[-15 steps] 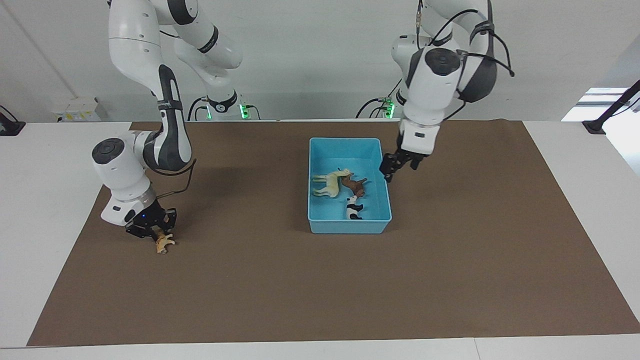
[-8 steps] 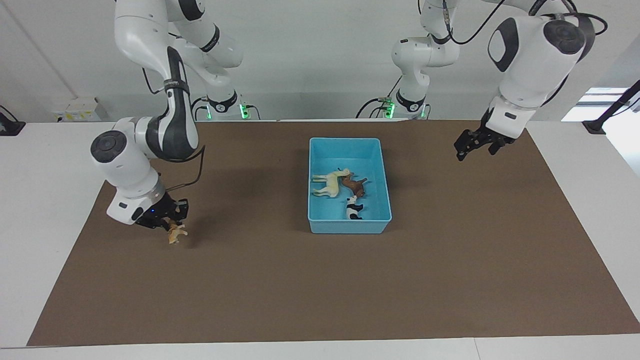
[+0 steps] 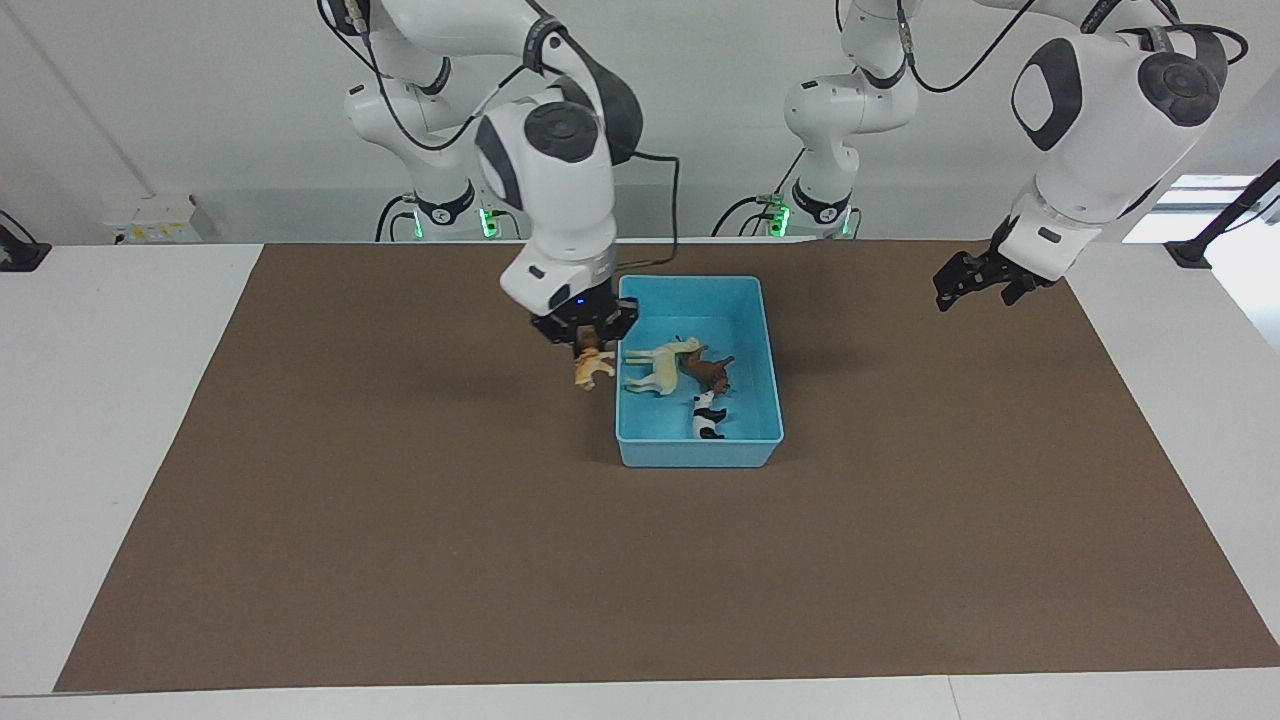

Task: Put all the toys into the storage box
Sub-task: 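Carry the tan dog over the box and lower it with the right gripper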

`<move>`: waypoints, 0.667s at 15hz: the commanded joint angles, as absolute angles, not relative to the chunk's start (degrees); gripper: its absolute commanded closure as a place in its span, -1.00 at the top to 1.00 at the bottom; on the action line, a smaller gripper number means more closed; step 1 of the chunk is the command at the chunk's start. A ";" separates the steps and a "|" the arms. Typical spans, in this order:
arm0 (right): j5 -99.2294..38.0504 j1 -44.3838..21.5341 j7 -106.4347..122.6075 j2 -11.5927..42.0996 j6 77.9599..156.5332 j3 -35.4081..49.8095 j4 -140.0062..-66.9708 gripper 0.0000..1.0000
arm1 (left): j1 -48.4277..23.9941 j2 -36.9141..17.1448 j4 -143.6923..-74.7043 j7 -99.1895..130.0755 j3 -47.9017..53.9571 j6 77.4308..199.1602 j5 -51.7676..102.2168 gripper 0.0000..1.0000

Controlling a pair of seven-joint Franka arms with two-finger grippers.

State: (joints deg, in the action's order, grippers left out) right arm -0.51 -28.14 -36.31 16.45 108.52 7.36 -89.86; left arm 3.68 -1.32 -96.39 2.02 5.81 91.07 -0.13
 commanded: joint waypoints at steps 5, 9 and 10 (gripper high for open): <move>-1.76 -37.79 -47.72 16.35 125.16 6.77 -103.98 0.98 | 0.71 1.41 -97.20 0.09 5.71 88.93 -0.26 1.00; -2.02 -36.39 -50.00 16.35 120.87 6.68 -100.12 1.00 | -3.07 0.88 -96.86 -0.44 1.42 89.91 -0.26 1.00; -1.93 -34.82 -49.92 16.00 119.02 6.68 -98.37 1.00 | -3.25 0.79 -96.77 -0.44 1.06 89.83 -0.26 1.00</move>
State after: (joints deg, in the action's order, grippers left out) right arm -1.19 -37.36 -49.03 17.34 122.61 6.36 -100.96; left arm -1.40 0.30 -96.36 0.55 3.52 89.60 -0.09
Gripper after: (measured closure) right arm 0.211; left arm 0.000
